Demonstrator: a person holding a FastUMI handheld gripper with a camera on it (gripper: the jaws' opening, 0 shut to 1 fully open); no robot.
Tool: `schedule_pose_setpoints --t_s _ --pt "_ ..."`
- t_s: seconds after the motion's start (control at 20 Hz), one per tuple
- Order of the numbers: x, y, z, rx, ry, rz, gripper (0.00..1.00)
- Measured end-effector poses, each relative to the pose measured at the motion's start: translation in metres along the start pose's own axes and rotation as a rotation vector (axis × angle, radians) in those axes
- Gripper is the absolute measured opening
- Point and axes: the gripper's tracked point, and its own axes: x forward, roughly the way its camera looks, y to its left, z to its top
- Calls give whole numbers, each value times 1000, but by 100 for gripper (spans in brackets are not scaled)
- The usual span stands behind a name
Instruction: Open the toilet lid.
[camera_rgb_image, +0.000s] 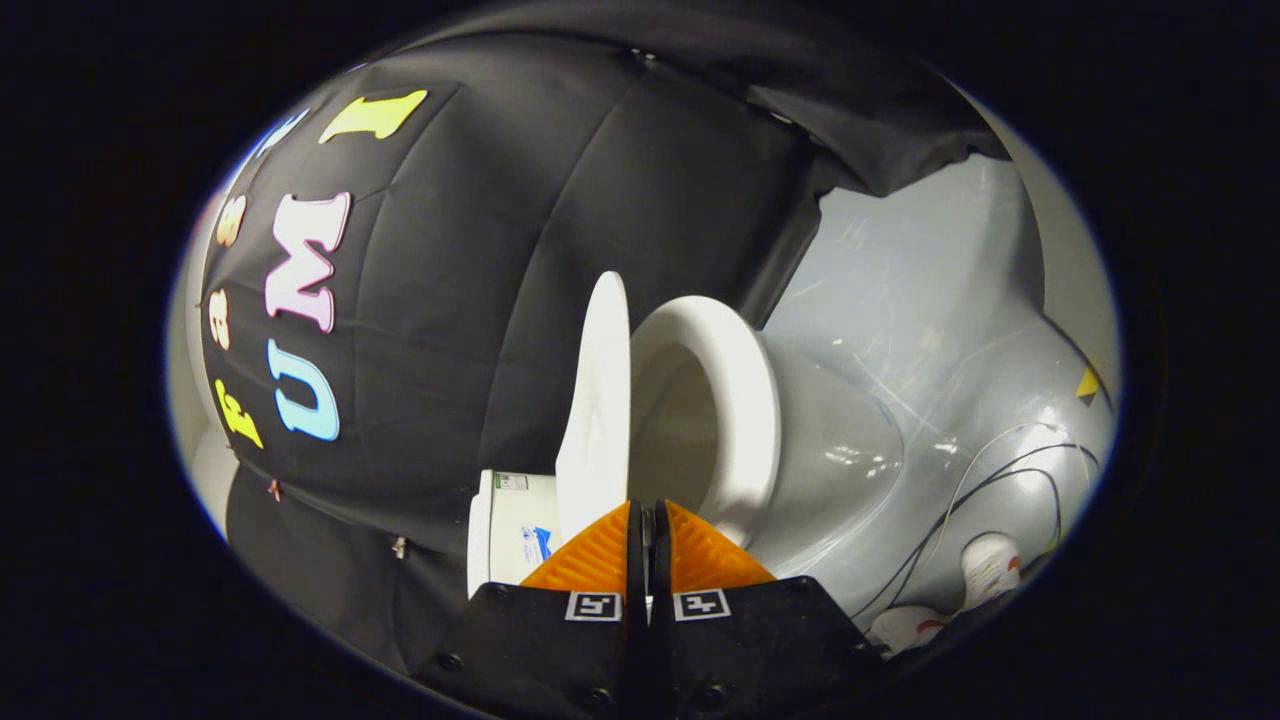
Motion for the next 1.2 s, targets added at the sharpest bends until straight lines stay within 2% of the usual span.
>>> schedule_pose_setpoints --t_s 0.15,0.35,0.5,0.95,1.2 --pt "-9 30 1 -74 -21 -20 5" --pt "-12 59 -4 -204 -28 -101 5" --pt "-20 87 -8 -288 -49 -115 5" --pt "-30 171 -43 -543 -110 -248 5" --pt "-30 219 -66 -665 -156 -289 5"
